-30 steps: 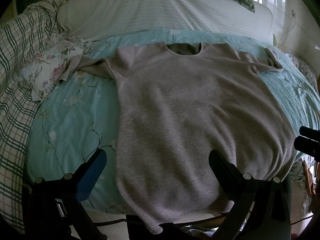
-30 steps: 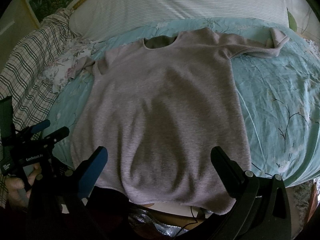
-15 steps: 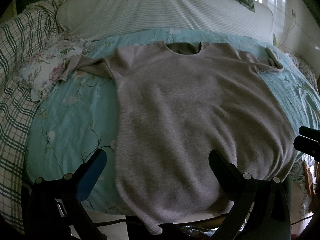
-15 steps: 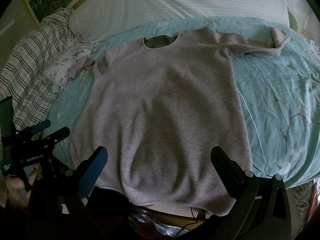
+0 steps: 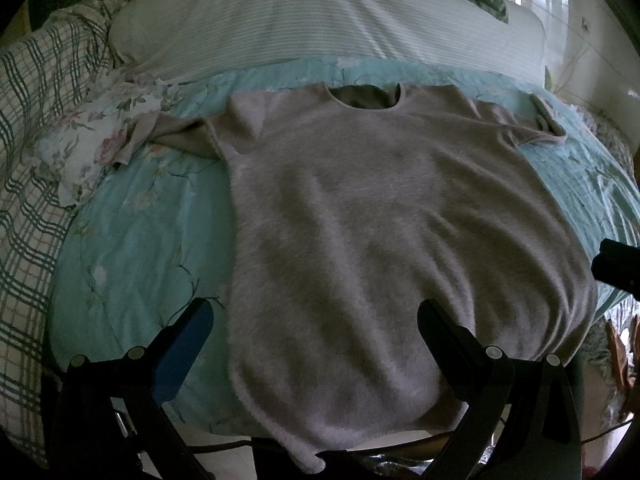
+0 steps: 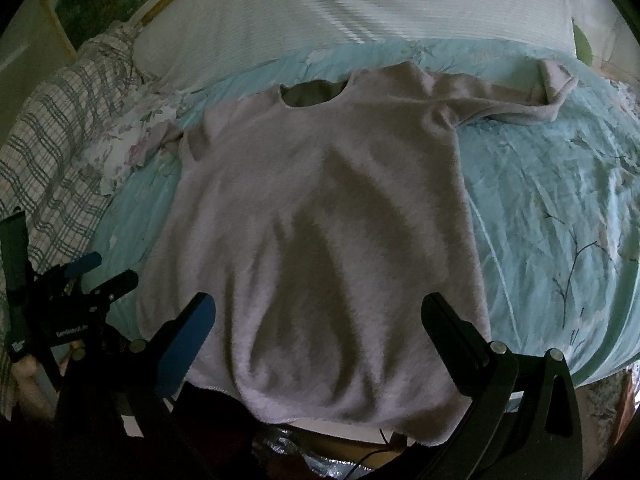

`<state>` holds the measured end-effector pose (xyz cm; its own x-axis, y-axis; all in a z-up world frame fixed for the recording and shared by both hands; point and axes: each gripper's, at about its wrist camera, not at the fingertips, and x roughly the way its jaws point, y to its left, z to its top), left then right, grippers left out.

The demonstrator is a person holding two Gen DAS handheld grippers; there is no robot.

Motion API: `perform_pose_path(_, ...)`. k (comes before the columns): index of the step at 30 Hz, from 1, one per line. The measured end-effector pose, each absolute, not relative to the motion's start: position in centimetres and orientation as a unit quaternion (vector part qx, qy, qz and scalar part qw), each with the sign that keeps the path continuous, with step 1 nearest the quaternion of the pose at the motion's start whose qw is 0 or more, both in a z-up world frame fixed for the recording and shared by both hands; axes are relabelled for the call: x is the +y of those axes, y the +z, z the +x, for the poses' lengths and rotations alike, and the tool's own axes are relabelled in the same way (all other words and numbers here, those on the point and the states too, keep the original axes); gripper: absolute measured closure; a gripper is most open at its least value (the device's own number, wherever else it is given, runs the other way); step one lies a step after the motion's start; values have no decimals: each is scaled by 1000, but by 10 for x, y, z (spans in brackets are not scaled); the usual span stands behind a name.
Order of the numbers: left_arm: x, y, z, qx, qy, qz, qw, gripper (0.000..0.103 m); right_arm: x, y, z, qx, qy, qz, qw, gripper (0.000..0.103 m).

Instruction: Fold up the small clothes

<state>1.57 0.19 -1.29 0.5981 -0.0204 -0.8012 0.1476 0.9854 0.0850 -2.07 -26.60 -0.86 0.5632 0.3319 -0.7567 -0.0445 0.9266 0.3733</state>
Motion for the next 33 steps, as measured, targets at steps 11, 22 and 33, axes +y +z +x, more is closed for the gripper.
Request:
perform_pose_path(11,11,-25,54,459,-27,42,887,1,-360,-11,22,406,38,224,885,0)
perform_pose_path(22,-13,-26,102,459,-49,46,886,1,-535,-29,112,346,-74,330,875,21)
perform_pose_path(33,-44,-54,139,486,-56,75,869,1,-677,-80,236,309,-155,398,850,35)
